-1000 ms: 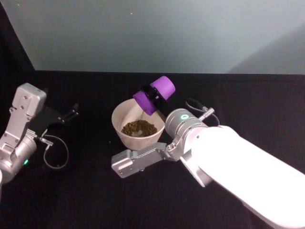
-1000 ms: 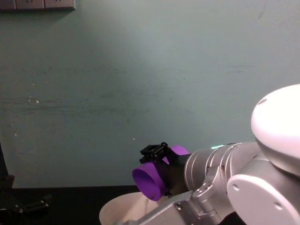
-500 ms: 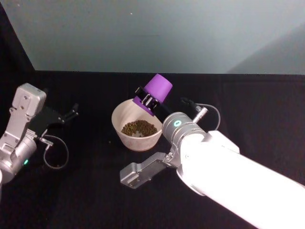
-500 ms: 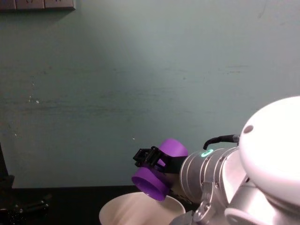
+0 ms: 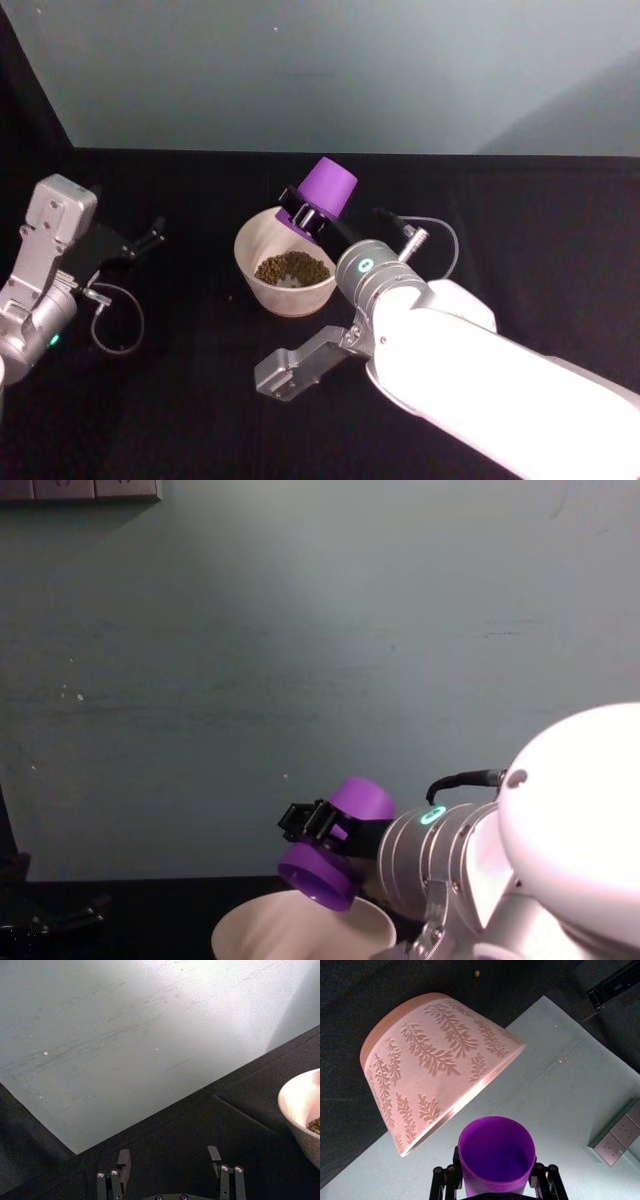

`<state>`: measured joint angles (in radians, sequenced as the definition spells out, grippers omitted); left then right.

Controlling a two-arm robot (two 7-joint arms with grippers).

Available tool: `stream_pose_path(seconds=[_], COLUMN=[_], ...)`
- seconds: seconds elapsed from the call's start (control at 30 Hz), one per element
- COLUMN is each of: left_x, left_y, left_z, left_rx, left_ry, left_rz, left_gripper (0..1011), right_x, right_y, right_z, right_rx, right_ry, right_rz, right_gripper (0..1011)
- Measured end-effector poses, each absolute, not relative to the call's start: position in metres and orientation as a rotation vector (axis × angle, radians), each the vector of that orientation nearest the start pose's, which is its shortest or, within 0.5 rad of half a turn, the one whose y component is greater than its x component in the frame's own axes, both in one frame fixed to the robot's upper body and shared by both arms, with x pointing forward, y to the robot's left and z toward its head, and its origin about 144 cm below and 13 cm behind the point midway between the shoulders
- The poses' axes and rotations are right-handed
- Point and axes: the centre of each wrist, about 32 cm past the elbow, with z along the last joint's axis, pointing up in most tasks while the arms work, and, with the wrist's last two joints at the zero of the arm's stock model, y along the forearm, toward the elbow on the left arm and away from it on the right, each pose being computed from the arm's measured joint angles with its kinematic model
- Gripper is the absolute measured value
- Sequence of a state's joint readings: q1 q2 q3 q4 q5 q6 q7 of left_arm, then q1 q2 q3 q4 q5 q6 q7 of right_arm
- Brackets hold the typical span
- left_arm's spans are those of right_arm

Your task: Pick up the cup and pour the mung beans from the cup into the bowl.

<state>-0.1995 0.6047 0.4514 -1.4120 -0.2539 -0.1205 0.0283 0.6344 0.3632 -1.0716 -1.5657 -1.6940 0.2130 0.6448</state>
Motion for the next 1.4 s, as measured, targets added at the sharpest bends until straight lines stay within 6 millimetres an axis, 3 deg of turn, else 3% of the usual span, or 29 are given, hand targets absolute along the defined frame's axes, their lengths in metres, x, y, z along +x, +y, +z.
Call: stream_pose_path(seconds=[0.27,0.5,0.67,0.97,1.4], left_x=[0.489,0.489,0.489,0.489,0.489], left_y=[0.310,0.310,0.310,0.310,0.310], left_z=[1.140,1.140,1.140,1.140,1.140], left_rx=[0.304,0.304,0.304,0.304,0.304], left_ry=[-0.285,-0.285,-0.285,-0.285,-0.285], left_rz=[1.248,1.248,1.248,1.248,1.248], left_gripper=[1000,1000,1000,1000,1000], right_x=[0.490,0.497,0.501,0.510,0.524], right_y=[-0.076,-0.104,-0.122,-0.164,-0.201], right_z=[1.246,1.275,1.279,1.262,1.201], right_rx=[-1.353,-1.125,-0.978,-0.627,-0.271], right_ry=[-1.747,-1.422,-1.222,-0.776,-0.218], right_rz=[-0.414,-0.675,-0.802,-0.948,-1.027], right_gripper=[718,718,718,718,718])
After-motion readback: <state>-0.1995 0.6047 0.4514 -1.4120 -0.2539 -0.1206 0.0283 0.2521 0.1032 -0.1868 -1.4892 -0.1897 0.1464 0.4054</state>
